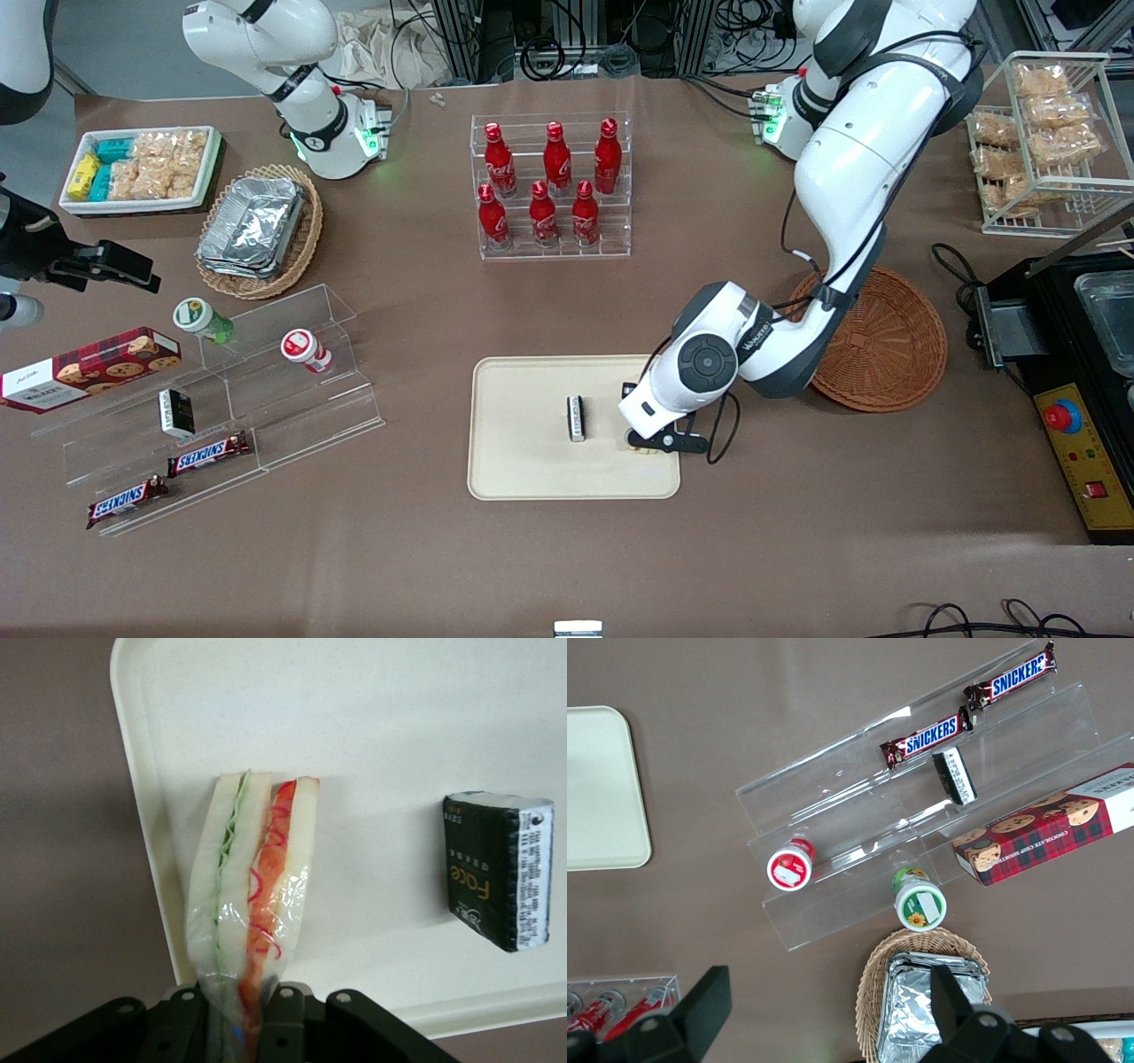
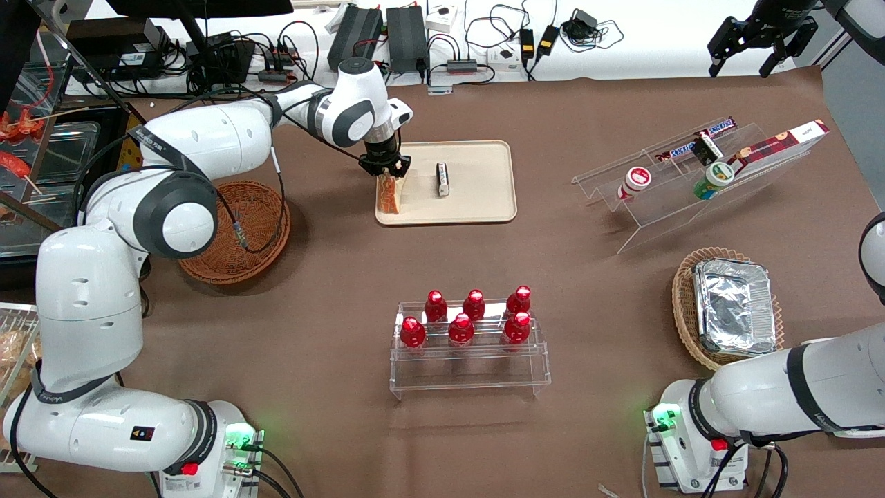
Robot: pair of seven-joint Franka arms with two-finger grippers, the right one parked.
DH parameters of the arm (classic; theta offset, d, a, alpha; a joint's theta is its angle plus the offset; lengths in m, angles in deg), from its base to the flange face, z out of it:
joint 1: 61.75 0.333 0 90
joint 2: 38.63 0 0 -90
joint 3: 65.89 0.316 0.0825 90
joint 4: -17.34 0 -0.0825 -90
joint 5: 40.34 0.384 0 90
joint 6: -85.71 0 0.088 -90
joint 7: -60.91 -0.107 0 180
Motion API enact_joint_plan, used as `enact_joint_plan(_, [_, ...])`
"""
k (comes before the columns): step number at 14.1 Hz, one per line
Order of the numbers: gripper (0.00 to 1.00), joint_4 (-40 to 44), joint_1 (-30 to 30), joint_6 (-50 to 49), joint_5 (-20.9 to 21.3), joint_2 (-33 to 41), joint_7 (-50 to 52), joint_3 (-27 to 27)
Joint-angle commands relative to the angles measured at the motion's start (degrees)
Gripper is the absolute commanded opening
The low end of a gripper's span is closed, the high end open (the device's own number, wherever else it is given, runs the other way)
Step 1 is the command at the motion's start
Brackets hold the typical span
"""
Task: Place sandwich from basket to tray
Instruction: 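Lower the sandwich onto the tray beside the black package and open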
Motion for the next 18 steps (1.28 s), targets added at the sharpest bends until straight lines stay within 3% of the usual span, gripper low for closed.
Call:
enact_joint_plan(1, [0.00,2.07,-0.69,-1.40,1.42,-0.59,3.83,0.36])
enact_joint_plan(5, [0.00,1.90,-0.87,-1.66,2.81,-0.67,10.26,1.49])
enact_joint_plan(6, [0.06,1.90,-0.95,-1.66,3.43,-0.85,10.35,1.59])
enact_joint_plan(8, [0.53,1.90,-0.96,-1.49,3.35,-0.94,10.18,1.59])
enact_joint_plan(9, [0.82,1.90,-0.96,-1.23,3.44,-1.37,9.83,1.59])
enact_joint_plan(10, [1.00,1.90,-0.96,-1.14,3.44,-1.64,10.18,1.59])
enact_joint_plan(15, [1.00,3.65,-0.87,-1.48,2.92,-0.50,10.44,1.50])
enact_joint_plan(18, [1.00,3.74,-0.87,-3.67,3.00,3.97,11.84,1.32])
